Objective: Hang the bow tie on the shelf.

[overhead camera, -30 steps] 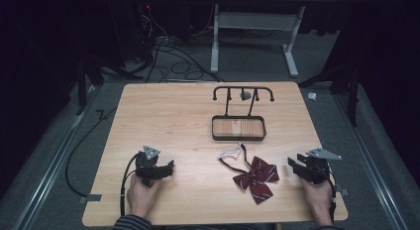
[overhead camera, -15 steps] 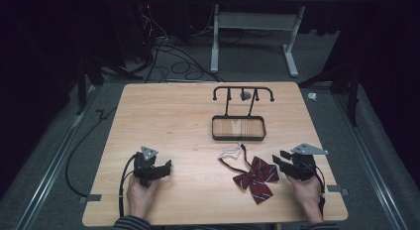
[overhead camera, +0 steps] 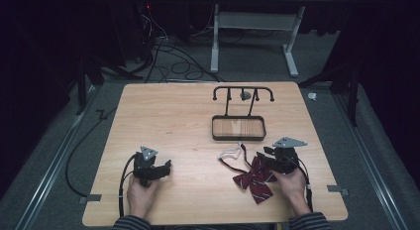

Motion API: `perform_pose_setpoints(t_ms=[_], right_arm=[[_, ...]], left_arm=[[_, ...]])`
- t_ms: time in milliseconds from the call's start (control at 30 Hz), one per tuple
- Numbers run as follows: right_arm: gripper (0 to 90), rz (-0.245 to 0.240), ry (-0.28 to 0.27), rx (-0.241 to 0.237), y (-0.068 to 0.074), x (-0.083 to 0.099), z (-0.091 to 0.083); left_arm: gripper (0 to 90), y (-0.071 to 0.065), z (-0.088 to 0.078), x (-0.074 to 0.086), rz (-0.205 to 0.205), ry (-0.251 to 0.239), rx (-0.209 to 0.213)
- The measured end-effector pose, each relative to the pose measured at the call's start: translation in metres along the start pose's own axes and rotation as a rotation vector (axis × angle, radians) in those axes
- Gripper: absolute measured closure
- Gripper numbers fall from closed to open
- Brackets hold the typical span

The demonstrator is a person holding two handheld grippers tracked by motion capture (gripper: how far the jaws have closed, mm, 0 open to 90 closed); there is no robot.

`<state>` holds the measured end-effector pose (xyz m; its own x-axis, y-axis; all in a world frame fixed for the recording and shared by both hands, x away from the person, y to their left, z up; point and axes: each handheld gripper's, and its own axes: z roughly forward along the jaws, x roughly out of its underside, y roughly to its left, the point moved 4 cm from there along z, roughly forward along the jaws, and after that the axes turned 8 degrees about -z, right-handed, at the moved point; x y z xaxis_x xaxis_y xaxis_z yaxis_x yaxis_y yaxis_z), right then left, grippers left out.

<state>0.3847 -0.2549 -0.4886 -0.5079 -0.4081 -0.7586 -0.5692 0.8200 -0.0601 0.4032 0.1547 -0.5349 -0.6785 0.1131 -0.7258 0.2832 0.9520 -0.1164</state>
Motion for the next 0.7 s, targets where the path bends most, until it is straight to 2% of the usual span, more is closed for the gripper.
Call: perform_pose_setpoints(t_ms=[300,400,700], right_arm=[[65.6,-0.021,0.038,-0.029,0.006,-0.014,0.02],[66.2,-0.014,0.055,-0.046,0.007,-0.017,0.03],[67.5,0.0,0.078,-0.066,0.008,-0.022,0.045]], left_arm=[[21.6,0.0,0.0,0.0,0.0,0.0,0.0],[21.6,0.0,0.0,0.0,0.0,0.0,0.0],[21.5,0.0,0.0,0.0,0.0,0.0,0.0]])
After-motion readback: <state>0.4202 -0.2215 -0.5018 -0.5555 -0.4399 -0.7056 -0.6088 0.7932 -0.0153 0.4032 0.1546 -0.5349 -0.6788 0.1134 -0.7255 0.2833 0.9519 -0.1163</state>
